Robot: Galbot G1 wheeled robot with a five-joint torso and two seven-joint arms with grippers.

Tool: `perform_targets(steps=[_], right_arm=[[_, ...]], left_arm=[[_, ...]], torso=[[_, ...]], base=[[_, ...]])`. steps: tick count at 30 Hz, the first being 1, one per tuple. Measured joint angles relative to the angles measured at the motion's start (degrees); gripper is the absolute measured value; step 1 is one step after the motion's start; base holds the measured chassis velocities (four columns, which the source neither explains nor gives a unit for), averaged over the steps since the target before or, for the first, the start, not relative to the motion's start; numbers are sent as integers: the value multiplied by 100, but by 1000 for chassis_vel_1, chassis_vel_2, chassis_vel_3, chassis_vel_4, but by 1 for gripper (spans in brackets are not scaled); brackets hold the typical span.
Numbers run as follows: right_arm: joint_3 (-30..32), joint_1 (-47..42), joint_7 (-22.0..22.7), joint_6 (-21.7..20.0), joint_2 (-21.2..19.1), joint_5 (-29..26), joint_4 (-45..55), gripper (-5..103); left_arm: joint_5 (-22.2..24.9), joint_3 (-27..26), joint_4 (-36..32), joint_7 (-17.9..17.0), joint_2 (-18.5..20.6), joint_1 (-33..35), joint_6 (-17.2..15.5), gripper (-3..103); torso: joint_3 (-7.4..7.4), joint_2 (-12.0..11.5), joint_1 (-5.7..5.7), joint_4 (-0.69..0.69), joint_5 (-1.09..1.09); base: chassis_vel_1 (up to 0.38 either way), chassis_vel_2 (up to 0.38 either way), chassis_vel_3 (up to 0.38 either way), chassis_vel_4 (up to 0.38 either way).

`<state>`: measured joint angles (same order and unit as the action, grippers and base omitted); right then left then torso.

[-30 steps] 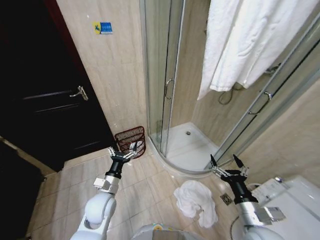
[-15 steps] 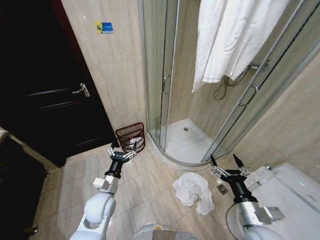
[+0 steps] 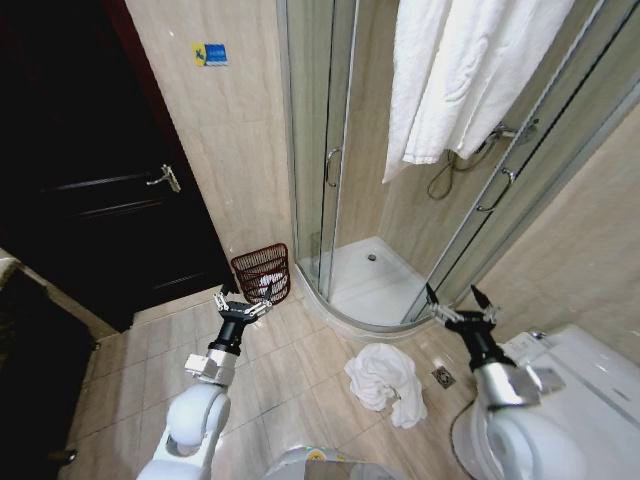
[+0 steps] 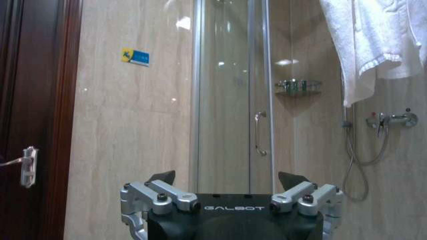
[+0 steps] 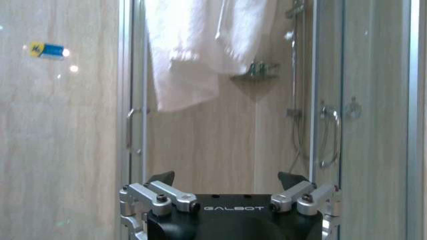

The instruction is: Discard the used towel into the hamper.

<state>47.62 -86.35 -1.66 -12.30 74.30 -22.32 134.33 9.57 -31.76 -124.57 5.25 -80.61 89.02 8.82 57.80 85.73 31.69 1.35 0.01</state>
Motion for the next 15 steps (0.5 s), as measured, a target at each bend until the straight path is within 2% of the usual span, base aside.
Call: perform_targets(steps=[2, 3, 5, 6, 7, 8, 15], right_arm=[[106, 372, 162, -232, -323, -258, -61, 100], [106, 372, 162, -232, -323, -258, -61, 100], [332, 645, 319, -413, -600, -547, -69, 100], [332, 645, 319, -413, -600, -547, -69, 100], [384, 908, 429, -541, -793, -732, -132, 100], [368, 1157, 484, -595, -925, -829, -232, 100], [110, 2294, 560, -623, -1272, -1126, -866, 100]], left_arm=[[-6, -8, 78, 0, -22, 6, 24, 100], [-6, -8, 78, 0, -22, 6, 24, 100], [-18, 80, 269, 0, 31, -158, 26, 100], [-18, 80, 269, 0, 31, -158, 26, 100], [-33, 85, 335, 2, 35, -186, 26, 100], [-44, 50, 349, 2, 11, -141, 32, 100], [-139, -178, 314, 1, -82, 76, 96, 100]], torso=[[0, 0, -1, -4, 0], [0, 0, -1, -4, 0], [0, 0, -1, 0, -3], [0, 0, -1, 0, -3], [0, 0, -1, 4, -2], [-1, 0, -1, 1, -2], [0, 0, -1, -3, 0]], base=[[0, 0, 0, 0], [0, 0, 0, 0], [0, 0, 0, 0], [0, 0, 0, 0], [0, 0, 0, 0], [0, 0, 0, 0], [0, 0, 0, 0]])
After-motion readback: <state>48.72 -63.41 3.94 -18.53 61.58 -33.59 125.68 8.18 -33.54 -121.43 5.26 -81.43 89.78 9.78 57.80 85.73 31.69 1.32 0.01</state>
